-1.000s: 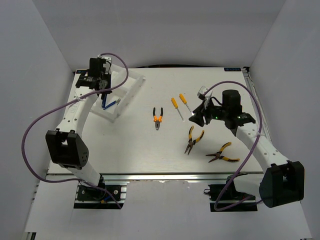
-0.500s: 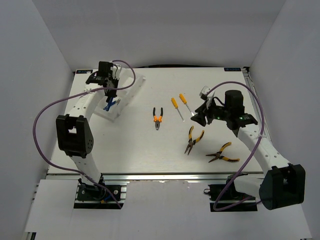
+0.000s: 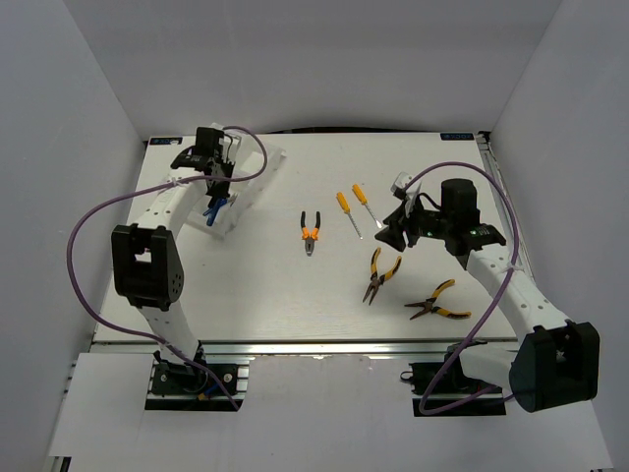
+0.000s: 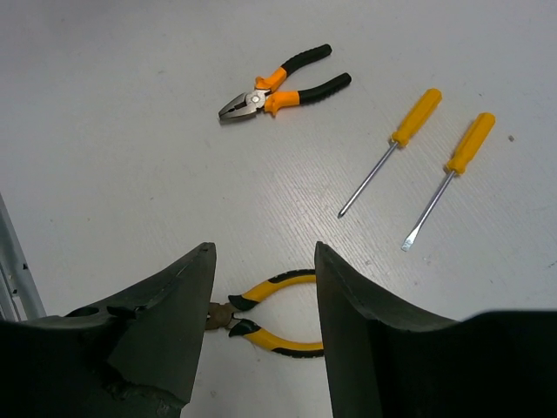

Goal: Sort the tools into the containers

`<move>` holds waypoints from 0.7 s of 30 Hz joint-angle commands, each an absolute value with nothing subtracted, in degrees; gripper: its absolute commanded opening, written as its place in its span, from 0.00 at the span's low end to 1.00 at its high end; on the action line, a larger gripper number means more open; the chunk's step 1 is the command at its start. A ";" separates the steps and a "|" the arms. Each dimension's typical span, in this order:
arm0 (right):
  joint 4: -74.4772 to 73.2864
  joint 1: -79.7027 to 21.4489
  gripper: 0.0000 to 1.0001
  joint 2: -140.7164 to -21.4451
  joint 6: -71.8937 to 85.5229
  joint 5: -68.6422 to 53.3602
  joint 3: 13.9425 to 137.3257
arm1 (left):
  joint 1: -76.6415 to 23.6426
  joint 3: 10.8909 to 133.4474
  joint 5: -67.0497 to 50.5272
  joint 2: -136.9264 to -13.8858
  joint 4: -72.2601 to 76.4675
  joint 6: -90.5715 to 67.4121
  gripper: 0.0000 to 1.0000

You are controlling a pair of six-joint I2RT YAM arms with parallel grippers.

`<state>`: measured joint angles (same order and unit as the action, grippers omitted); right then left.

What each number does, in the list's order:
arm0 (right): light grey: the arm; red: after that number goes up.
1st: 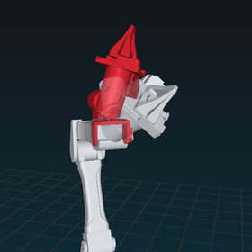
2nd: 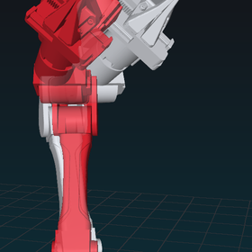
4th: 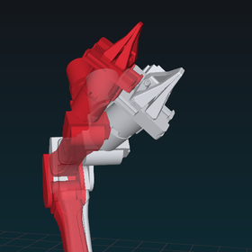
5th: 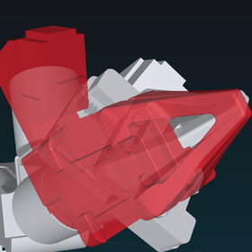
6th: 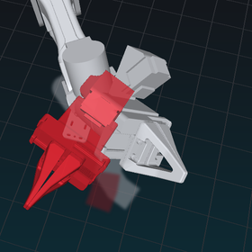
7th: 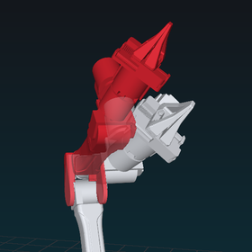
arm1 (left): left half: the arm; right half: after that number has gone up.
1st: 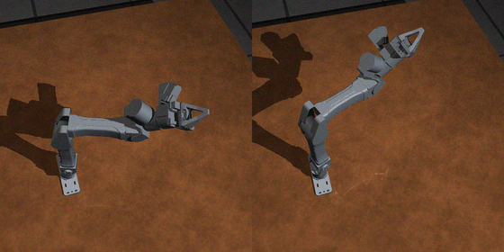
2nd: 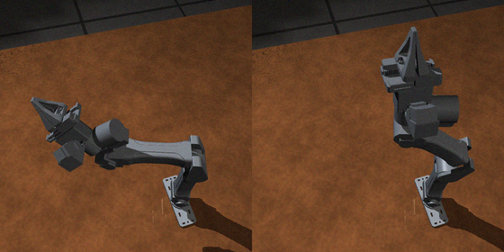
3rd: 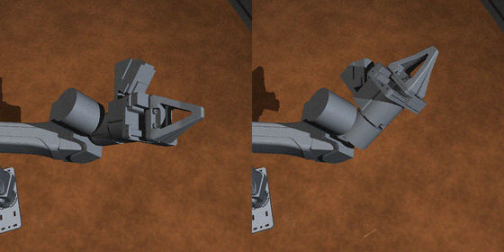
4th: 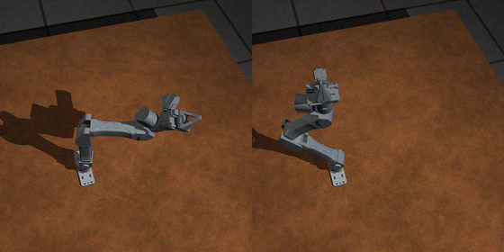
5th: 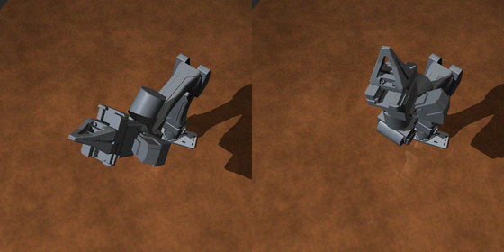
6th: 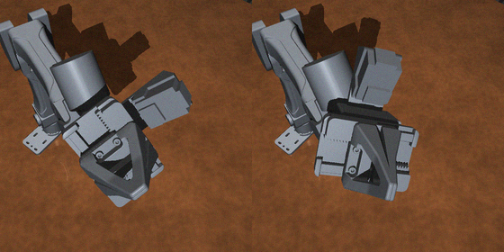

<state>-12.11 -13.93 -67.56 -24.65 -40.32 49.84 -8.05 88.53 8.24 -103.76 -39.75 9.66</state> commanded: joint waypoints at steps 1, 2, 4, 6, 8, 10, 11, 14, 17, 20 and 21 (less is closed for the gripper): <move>-13.04 -13.71 0.56 -67.59 -26.16 -41.13 51.34 | -8.09 89.04 9.95 -103.04 -36.66 8.19 0.21; -13.32 -13.71 0.56 -67.59 -26.33 -41.08 51.51 | -8.09 89.22 10.79 -103.37 -36.84 7.76 0.29; -13.58 -13.71 0.56 -67.64 -26.32 -41.04 51.77 | -8.09 89.47 12.01 -103.30 -36.95 7.02 0.39; -13.84 -13.71 0.56 -67.50 -26.19 -41.13 51.86 | -8.09 89.65 12.26 -102.83 -36.30 6.85 0.44; -14.19 -13.71 0.56 -67.59 -26.15 -41.13 52.07 | -8.09 90.30 12.43 -102.22 -35.91 6.64 0.48; -14.58 -13.71 0.56 -67.63 -26.23 -41.13 52.33 | -8.09 90.66 12.40 -101.95 -35.47 6.59 0.54; -14.92 -13.71 0.56 -67.72 -26.44 -41.13 52.55 | -8.09 90.95 12.18 -102.03 -35.54 6.55 0.55; -16.26 -13.76 0.56 -67.89 -27.30 -41.01 53.46 | -8.09 92.97 11.49 -102.11 -37.09 5.78 0.56; -17.81 -13.71 0.56 -68.11 -28.41 -40.96 54.16 | -8.09 93.27 8.65 -99.72 -36.56 2.99 0.50; -19.19 -13.71 0.57 -68.59 -28.81 -40.96 54.72 | -8.21 90.27 2.39 -94.00 -32.87 -3.05 0.34; -19.72 -13.75 0.57 -68.71 -28.95 -40.96 54.96 | -8.37 88.25 1.05 -91.63 -31.08 -5.73 0.33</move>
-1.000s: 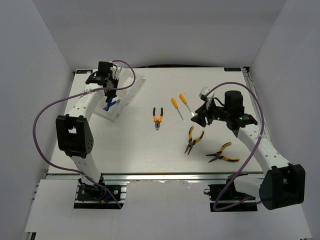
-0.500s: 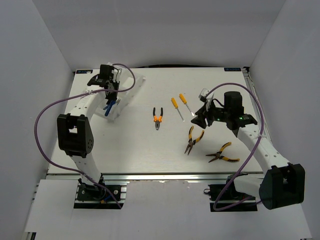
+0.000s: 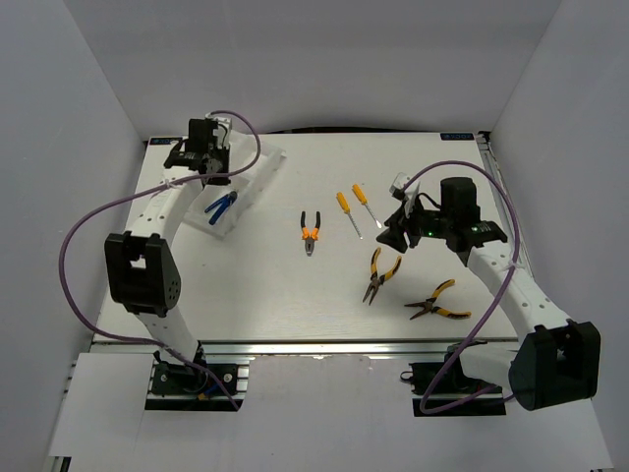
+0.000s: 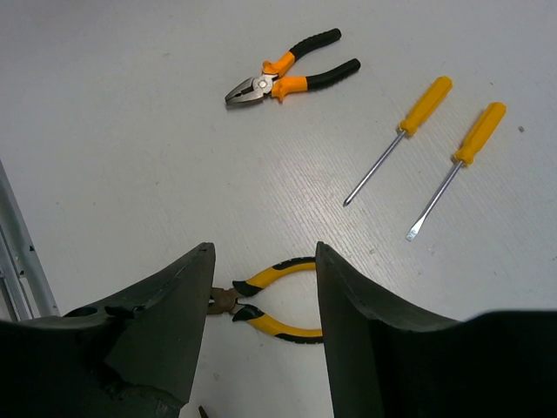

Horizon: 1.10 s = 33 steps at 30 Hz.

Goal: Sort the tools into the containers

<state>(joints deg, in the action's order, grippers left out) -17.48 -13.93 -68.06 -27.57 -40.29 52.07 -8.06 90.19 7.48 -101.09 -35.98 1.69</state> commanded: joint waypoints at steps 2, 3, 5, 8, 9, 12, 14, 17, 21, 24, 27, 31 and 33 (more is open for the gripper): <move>-20.32 -13.71 0.57 -69.03 -29.04 -40.80 55.18 | -8.89 84.01 -1.46 -87.44 -28.48 -12.13 0.37; -20.58 -13.74 0.57 -69.08 -29.12 -40.63 55.38 | -9.68 81.38 -4.41 -86.14 -26.82 -14.90 0.43; -21.16 -13.71 0.57 -69.26 -29.39 -40.14 55.55 | -14.10 76.07 -5.75 -82.86 -24.12 -18.75 0.59; -21.59 -13.71 0.59 -69.67 -29.20 -39.45 55.55 | -20.74 68.62 -4.03 -80.47 -19.38 -22.66 0.71; -21.53 -13.71 0.59 -69.88 -28.97 -39.22 55.58 | -23.31 66.87 -3.47 -80.18 -16.90 -24.66 0.75; -21.53 -13.71 0.60 -70.34 -27.45 -37.88 55.52 | -28.04 61.46 -1.06 -80.43 -11.08 -29.73 0.85; -21.21 -13.71 0.60 -70.40 -26.92 -37.06 55.05 | -29.91 60.71 2.04 -82.20 -9.35 -31.40 0.85; -20.10 -13.71 0.60 -70.11 -25.85 -35.75 54.41 | -31.46 62.92 6.24 -87.15 -9.21 -33.76 0.87; -19.02 -13.69 0.61 -70.07 -24.49 -33.83 54.07 | -31.84 70.51 10.54 -97.53 -16.11 -36.35 0.98; -18.35 -13.62 0.60 -70.05 -23.89 -32.94 53.53 | -32.06 75.05 12.65 -102.63 -17.97 -36.47 0.98; -17.71 -13.51 0.60 -69.65 -23.53 -32.39 52.69 | -31.99 79.68 14.87 -106.91 -21.65 -36.21 0.98; -16.47 -13.16 0.61 -68.91 -23.36 -32.10 51.31 | -32.08 84.57 16.69 -110.45 -24.53 -35.93 0.98; -15.72 -12.90 0.61 -68.92 -22.82 -32.17 51.12 | -32.06 85.56 16.94 -111.93 -24.87 -35.74 0.97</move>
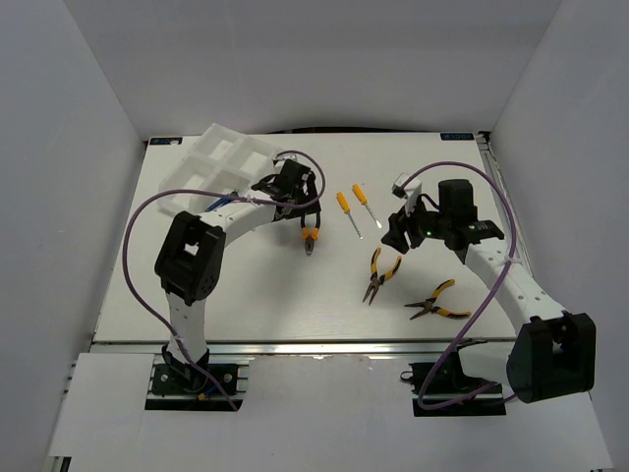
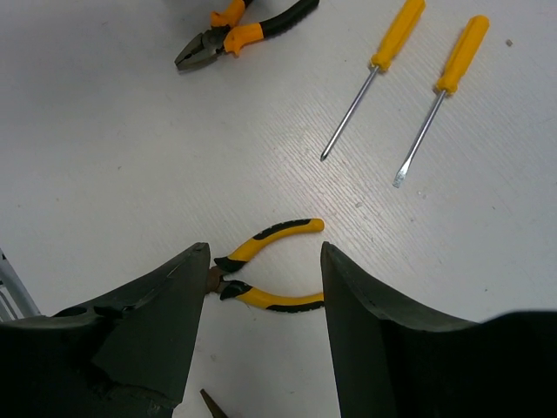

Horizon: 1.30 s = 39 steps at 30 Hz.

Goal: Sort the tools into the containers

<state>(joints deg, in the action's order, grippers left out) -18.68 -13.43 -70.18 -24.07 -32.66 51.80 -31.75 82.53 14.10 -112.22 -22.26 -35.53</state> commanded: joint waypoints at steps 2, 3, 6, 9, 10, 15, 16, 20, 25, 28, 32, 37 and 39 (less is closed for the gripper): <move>-15.45 -12.89 0.61 -69.27 -22.44 -32.34 51.05 | -32.01 87.61 17.14 -113.33 -25.61 -35.41 0.94; -15.34 -12.73 0.61 -69.34 -22.15 -32.36 50.98 | -32.09 88.05 17.12 -114.39 -26.24 -35.30 0.93; -14.64 -12.56 0.61 -69.33 -22.06 -32.45 50.60 | -32.09 88.77 16.93 -115.59 -26.65 -34.94 0.85; -14.13 -12.21 0.61 -69.36 -21.96 -32.71 50.18 | -32.27 89.52 16.16 -116.37 -27.09 -34.51 0.74; -13.98 -12.12 0.61 -69.43 -21.87 -32.80 50.09 | -32.35 89.88 16.08 -117.02 -27.30 -34.26 0.72; -13.39 -11.93 0.61 -69.55 -21.48 -33.45 49.75 | -33.30 91.57 17.02 -119.24 -29.32 -33.46 0.63; -13.29 -11.88 0.61 -69.60 -21.38 -33.55 49.75 | -33.46 91.73 17.12 -119.70 -29.42 -33.41 0.60; -13.37 -11.77 0.61 -69.43 -21.45 -33.76 49.74 | -34.12 93.28 17.89 -122.04 -30.79 -32.94 0.56; -13.45 -11.60 0.61 -68.97 -21.36 -34.04 49.34 | -34.89 95.47 19.94 -124.39 -32.57 -32.14 0.50; -13.64 -11.51 0.61 -68.71 -21.38 -34.10 49.44 | -35.26 96.28 21.46 -125.39 -33.79 -31.60 0.44; -14.01 -11.47 0.61 -68.56 -21.53 -34.10 49.83 | -35.33 96.33 22.67 -125.81 -34.45 -30.95 0.29; -14.65 -11.43 0.61 -68.31 -22.02 -34.02 50.33 | -35.34 94.58 22.03 -124.27 -33.33 -30.25 0.08; -14.81 -11.29 0.61 -68.16 -22.13 -34.01 50.69 | -35.33 93.96 21.38 -122.52 -32.70 -29.97 0.05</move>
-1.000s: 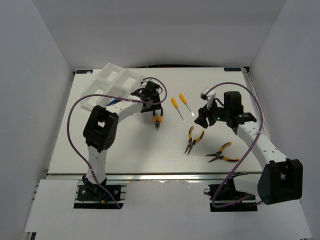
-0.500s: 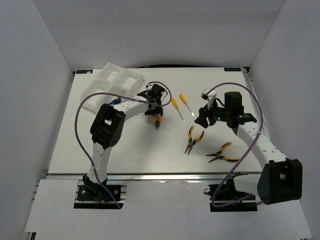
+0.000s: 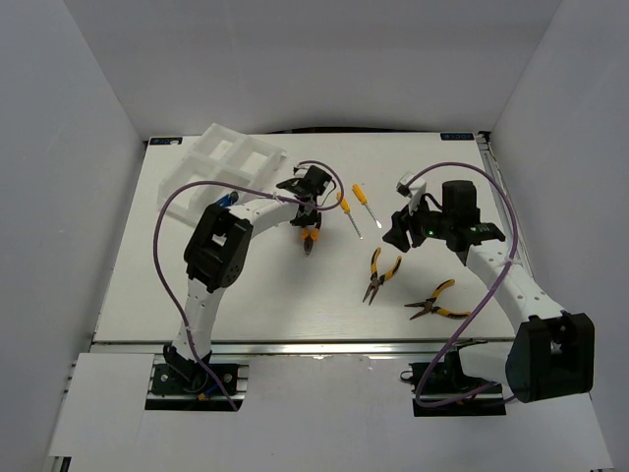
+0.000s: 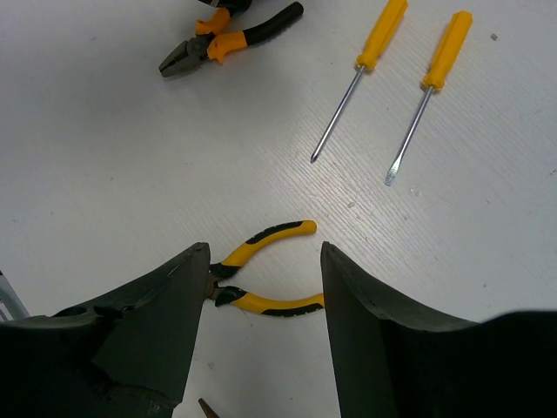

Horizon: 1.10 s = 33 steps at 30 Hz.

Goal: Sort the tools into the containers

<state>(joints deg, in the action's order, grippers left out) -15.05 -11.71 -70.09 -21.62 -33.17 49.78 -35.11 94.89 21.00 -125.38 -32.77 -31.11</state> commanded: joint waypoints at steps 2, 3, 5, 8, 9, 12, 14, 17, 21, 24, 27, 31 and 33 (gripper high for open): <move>-15.03 -11.25 0.61 -67.94 -22.02 -34.19 51.01 | -35.33 93.94 20.25 -119.78 -32.34 -29.38 0.04; -15.03 -11.25 0.61 -67.90 -21.97 -34.23 51.10 | -35.29 94.12 19.61 -118.73 -32.27 -29.03 0.03; -15.03 -11.20 0.61 -67.57 -21.89 -34.28 51.15 | -35.21 94.22 18.91 -116.38 -32.12 -27.97 0.00; -15.08 -11.25 0.61 -66.90 -21.71 -34.31 50.94 | -34.19 93.67 17.91 -110.88 -31.87 -26.95 0.00; -14.96 -11.25 0.61 -66.73 -21.67 -34.51 50.78 | -33.43 93.41 17.61 -109.48 -31.82 -26.82 0.00; -14.31 -11.25 0.61 -66.17 -20.87 -35.26 50.30 | -30.59 93.75 17.16 -104.51 -32.80 -26.21 0.00; -13.67 -11.25 0.61 -65.77 -20.21 -35.81 50.07 | -27.41 94.58 16.99 -101.64 -34.16 -25.60 0.00; -12.88 -11.25 0.61 -65.38 -19.63 -36.57 49.89 | -21.61 95.69 16.92 -99.14 -35.88 -24.21 0.00; -11.55 -11.25 0.61 -65.04 -19.31 -37.32 49.78 | -12.85 96.50 15.36 -98.44 -37.00 -22.15 0.00; -11.16 -11.25 0.61 -65.04 -19.34 -37.64 49.75 | -8.11 97.51 15.33 -99.09 -36.34 -19.86 0.00; -11.07 -11.19 0.61 -65.15 -19.54 -37.99 49.63 | -4.29 98.81 15.44 -100.60 -34.68 -16.46 0.00; -11.33 -11.25 0.61 -65.44 -20.09 -38.06 49.66 | -0.49 99.32 14.31 -103.83 -30.71 -12.97 0.01; -11.76 -11.19 0.61 -65.63 -20.52 -38.06 49.72 | -0.18 99.75 13.88 -105.31 -28.31 -10.39 0.01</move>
<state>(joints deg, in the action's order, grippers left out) -13.26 -11.60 -66.30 -19.94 -36.64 49.78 -0.79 97.03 15.60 -104.51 -33.22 -15.59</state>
